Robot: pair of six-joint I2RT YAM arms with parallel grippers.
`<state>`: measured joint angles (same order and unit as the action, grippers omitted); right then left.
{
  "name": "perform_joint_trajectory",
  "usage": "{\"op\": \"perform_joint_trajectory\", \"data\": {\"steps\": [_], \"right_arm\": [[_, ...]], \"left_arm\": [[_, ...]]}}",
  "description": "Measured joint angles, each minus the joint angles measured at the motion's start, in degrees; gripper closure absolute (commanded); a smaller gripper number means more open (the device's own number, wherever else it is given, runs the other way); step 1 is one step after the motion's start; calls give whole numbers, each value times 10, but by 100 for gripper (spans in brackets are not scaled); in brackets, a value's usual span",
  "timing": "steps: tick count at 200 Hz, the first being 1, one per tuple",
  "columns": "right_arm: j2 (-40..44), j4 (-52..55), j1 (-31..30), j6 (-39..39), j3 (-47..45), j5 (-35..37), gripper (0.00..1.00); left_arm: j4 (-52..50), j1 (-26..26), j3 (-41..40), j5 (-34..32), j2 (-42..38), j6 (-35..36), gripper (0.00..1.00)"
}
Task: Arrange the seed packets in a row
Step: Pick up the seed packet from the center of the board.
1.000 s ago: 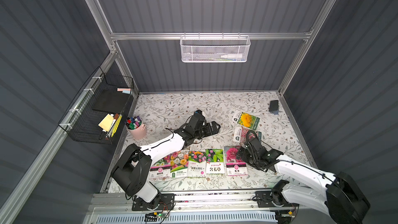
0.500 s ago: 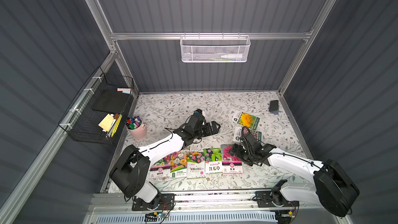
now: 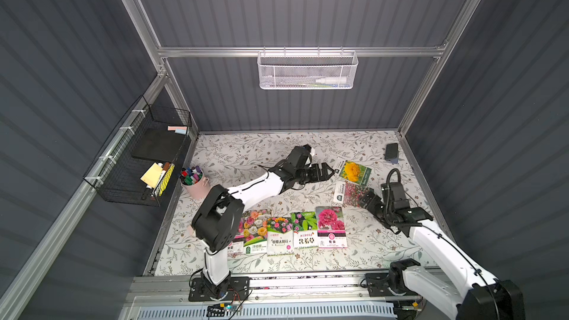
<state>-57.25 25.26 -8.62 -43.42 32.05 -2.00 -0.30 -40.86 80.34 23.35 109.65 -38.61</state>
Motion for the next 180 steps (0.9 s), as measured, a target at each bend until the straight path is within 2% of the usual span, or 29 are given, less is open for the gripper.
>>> {"op": "perform_joint_trajectory", "data": {"steps": [17, 34, 58, 100, 136, 180], "right_arm": [[-54, -1, 68, 7, 14, -29, 1], [-112, -2, 108, 6, 31, -61, 1], [-181, -26, 139, 3, 49, -103, 1], [-246, -74, 158, 1, 72, -138, 4], [-319, -149, 161, -1, 107, -204, 17], [-367, -257, 160, -17, 102, -282, 23]], "left_arm": [[-10, -12, 73, 21, 64, 15, 1], [-19, -24, 129, 36, 117, 24, 1], [-33, -33, 152, 42, 157, 29, 1], [-47, -38, 141, 37, 183, 27, 1], [-25, -40, 145, 44, 212, 2, 1], [26, -46, 161, 63, 237, -50, 1]]}}
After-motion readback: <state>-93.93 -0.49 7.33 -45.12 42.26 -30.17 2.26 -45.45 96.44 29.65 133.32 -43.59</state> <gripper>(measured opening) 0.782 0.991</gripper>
